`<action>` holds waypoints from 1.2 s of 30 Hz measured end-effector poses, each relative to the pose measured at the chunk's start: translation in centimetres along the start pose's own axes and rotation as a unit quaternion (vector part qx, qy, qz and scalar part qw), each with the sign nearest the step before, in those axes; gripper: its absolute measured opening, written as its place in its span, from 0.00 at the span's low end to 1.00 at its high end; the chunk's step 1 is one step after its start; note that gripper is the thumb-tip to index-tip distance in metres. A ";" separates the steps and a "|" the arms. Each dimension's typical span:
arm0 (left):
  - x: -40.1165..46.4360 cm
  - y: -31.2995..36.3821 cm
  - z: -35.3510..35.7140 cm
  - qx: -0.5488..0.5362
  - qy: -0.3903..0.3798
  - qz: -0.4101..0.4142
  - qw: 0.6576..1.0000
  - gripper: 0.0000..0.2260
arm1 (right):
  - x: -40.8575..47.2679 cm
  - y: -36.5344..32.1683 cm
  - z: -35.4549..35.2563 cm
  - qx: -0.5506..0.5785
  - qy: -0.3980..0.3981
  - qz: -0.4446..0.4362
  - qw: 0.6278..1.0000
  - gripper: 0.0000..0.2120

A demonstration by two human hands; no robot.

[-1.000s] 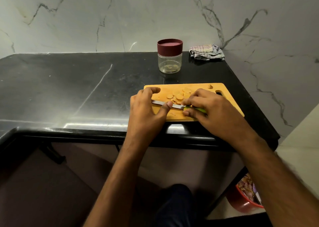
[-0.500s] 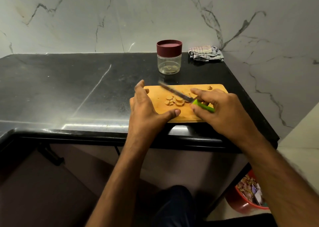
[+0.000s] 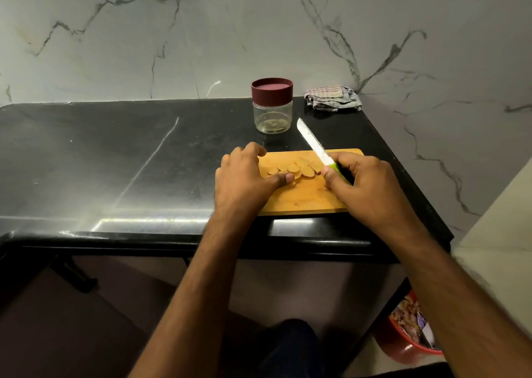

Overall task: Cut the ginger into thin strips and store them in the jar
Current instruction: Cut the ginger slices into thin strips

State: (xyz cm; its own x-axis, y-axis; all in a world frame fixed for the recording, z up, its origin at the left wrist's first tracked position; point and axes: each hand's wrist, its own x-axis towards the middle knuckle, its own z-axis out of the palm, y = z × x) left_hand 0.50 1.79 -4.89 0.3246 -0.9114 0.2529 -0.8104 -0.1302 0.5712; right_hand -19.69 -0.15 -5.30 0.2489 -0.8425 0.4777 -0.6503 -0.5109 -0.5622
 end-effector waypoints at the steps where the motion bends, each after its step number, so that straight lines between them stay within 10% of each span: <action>1: 0.1 0.1 0.2 -0.004 -0.009 0.013 1.000 0.31 | 0.1 0.1 0.0 0.001 -0.001 0.004 1.000 0.14; 7: 0.7 2.7 1.4 0.031 -0.093 0.138 0.986 0.35 | 0.5 0.5 0.2 0.008 0.015 0.023 1.000 0.12; 13: 2.6 4.1 2.4 -0.029 -0.171 0.175 0.969 0.15 | 0.9 0.7 0.0 0.028 0.026 0.034 0.999 0.11; 36: 1.3 1.4 0.4 -0.029 -0.069 0.206 0.976 0.19 | 0.8 0.6 0.3 -0.005 0.005 0.037 0.999 0.15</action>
State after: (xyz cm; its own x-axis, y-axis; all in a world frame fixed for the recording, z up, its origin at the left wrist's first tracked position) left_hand -0.38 0.26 -4.10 -0.0950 -0.9259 0.3655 -0.8276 0.2775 0.4879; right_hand -19.66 -1.18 -5.43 0.1929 -0.8766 0.4408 -0.6744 -0.4448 -0.5894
